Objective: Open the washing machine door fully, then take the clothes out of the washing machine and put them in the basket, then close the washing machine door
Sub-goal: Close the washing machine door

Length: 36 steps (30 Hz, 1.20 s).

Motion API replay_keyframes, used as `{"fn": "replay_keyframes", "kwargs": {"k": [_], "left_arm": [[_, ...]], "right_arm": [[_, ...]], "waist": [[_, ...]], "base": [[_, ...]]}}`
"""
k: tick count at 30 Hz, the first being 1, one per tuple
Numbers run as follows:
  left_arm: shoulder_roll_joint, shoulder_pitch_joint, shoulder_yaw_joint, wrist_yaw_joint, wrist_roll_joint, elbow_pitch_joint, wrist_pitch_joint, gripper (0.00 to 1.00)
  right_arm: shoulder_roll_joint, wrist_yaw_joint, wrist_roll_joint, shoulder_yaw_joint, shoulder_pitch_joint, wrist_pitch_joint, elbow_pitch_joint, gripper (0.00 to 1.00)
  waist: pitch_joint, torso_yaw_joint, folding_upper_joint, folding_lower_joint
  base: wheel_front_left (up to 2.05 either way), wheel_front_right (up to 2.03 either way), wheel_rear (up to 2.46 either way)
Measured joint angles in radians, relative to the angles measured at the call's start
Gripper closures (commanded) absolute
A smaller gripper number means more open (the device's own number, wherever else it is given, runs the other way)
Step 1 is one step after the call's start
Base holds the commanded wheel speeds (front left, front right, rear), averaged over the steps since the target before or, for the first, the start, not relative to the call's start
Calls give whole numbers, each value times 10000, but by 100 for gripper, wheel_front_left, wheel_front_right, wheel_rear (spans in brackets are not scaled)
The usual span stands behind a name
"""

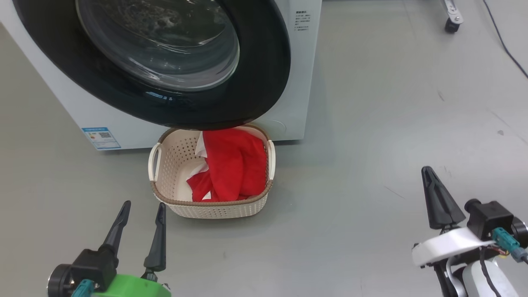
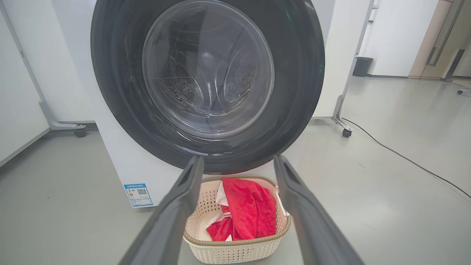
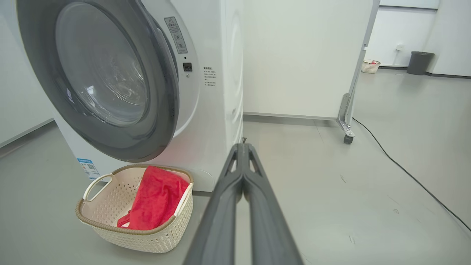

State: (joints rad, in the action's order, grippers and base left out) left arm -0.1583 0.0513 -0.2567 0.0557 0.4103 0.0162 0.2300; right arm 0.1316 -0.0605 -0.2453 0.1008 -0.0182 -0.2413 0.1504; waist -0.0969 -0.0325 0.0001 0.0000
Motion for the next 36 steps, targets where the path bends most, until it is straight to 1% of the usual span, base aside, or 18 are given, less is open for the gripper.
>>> {"fn": "replay_keyframes", "kwargs": {"k": [5, 11, 15, 30, 36], "left_arm": [[102, -185, -123, -8, -113, -35, 2, 0], [180, -476, -295, -42, -180, -90, 12, 0], [328, -768, -357, -82, -244, -102, 15, 0], [782, -1418, -523, -127, -238, 90, 105, 0], [907, -1662, -679, -209, -232, 90, 188, 0]], "right_arm": [[180, -107, 46, 132, -750, 167, 12, 100], [355, -349, 167, 453, -2058, 447, 6, 100], [483, -418, 194, 629, -2889, 617, 35, 100], [771, -612, 174, 1281, -5577, 1444, 926, 100], [1078, -614, 163, 1377, -6537, 1824, 1312, 100]], "waist": [[-163, -327, 0, 0], [-506, -766, 0, 0], [-786, -1088, 0, 0], [-1747, -2440, -1, 0], [-2175, -2926, 0, 0]], "base": [[0, 0, 0], [0, 0, 0], [0, 0, 0], [0, 0, 0], [0, 0, 0]]}}
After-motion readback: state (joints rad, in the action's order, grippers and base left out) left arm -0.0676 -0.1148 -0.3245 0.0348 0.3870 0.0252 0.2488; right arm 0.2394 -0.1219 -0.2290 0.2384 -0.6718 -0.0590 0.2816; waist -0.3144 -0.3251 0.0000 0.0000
